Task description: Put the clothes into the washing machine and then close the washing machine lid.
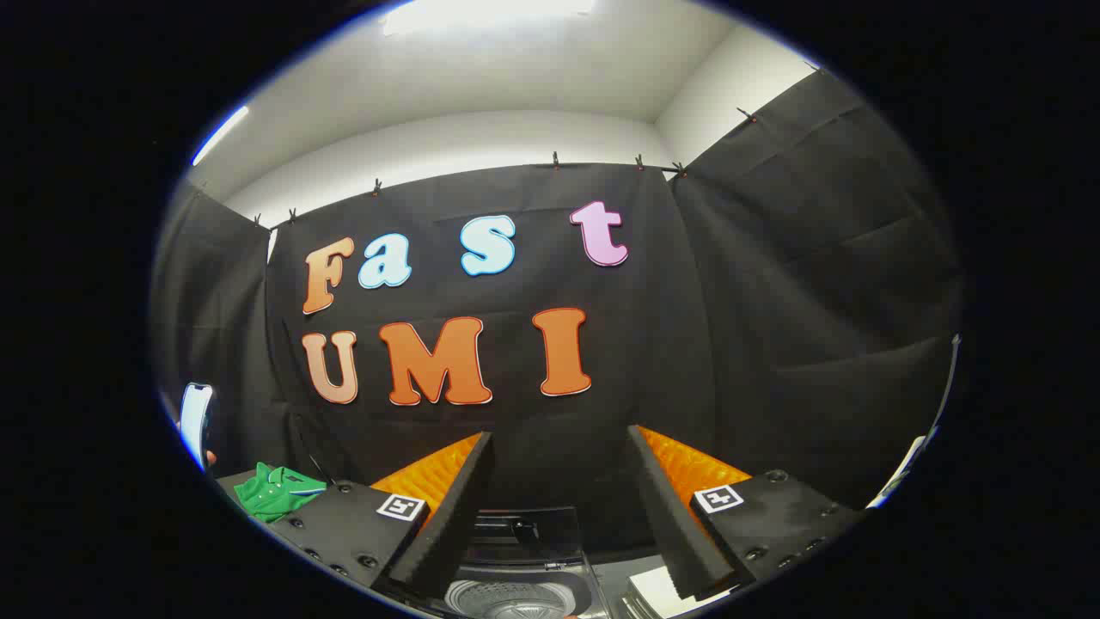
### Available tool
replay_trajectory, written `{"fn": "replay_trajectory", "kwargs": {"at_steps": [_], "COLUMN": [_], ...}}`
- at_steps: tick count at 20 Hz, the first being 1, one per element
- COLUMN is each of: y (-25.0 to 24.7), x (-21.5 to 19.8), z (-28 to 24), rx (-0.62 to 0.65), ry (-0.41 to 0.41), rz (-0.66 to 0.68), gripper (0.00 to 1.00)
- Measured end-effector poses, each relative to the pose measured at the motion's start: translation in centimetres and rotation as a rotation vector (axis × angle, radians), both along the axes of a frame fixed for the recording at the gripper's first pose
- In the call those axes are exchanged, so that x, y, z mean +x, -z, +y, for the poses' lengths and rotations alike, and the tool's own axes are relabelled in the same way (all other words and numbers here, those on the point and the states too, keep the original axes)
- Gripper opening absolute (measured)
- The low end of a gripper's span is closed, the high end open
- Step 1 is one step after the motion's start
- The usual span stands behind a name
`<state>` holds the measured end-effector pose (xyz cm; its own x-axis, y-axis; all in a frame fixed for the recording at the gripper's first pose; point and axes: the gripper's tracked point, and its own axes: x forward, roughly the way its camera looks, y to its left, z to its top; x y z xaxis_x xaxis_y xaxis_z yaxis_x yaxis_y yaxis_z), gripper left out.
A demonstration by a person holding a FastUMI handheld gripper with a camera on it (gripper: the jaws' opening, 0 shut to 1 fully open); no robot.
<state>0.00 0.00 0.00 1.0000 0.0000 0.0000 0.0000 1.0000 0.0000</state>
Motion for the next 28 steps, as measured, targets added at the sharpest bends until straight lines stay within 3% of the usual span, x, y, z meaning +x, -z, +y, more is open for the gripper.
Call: {"fn": "replay_trajectory", "kwargs": {"at_steps": [23,28], "y": [-0.5,-0.6], "x": [0.3,0.2], "z": [-0.4,1.9], "rx": [-0.023,-0.025], "ry": [0.053,0.060], "rz": [-0.003,-0.003], "gripper": [0.98,0.98]}}
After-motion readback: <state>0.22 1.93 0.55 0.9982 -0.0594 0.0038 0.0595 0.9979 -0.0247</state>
